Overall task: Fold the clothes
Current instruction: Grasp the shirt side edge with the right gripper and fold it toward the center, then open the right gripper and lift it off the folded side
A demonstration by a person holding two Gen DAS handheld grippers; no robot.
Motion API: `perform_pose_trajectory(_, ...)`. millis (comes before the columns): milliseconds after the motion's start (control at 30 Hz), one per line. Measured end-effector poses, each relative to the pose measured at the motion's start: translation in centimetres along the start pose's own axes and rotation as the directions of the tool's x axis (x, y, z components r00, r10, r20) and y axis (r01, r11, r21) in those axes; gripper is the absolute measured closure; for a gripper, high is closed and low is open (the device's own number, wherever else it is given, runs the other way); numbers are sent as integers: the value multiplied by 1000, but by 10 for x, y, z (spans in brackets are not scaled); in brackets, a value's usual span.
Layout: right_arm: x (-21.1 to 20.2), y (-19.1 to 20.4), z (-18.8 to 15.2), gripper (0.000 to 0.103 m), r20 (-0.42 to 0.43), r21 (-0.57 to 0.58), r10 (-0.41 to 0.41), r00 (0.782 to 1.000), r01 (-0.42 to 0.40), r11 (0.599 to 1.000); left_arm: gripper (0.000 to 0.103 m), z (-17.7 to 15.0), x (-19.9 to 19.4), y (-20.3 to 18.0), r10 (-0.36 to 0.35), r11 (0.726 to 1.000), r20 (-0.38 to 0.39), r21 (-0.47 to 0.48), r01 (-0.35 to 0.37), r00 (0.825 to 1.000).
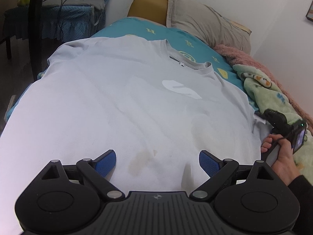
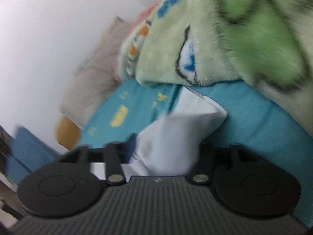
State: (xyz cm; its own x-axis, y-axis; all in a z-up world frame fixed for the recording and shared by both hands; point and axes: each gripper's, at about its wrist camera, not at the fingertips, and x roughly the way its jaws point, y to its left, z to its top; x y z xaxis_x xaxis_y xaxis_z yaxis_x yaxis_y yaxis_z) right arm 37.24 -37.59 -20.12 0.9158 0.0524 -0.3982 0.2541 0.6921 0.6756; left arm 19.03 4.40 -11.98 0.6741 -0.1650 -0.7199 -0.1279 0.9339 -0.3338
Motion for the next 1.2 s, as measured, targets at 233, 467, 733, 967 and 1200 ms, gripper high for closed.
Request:
perform_pose_trajectory(233, -12, 50, 41, 99, 60, -253, -165, 985, 175, 952, 9, 14, -16, 7, -7, 999, 7, -40, 8, 1000)
perform_pose_trajectory(467, -45, 134, 51, 99, 191, -507, -199, 961, 270, 818, 9, 32, -46, 20, 70, 998, 65, -7, -70, 995)
perform_pose_trajectory(733, -45, 266, -54, 99, 223, -776, -100, 970, 239, 584, 9, 52, -84, 55, 118, 990, 153, -97, -104, 981)
perform_pose_trajectory(967, 0, 331, -219, 99, 24, -931, -59, 998, 43, 362, 8, 60, -83, 78, 223, 972, 153, -104, -209, 963)
perform_pose_trajectory(1200, 7, 335, -251, 96, -143, -908, -63, 988, -105, 405, 8, 64, -69, 90, 226, 969, 124, -134, -209, 966)
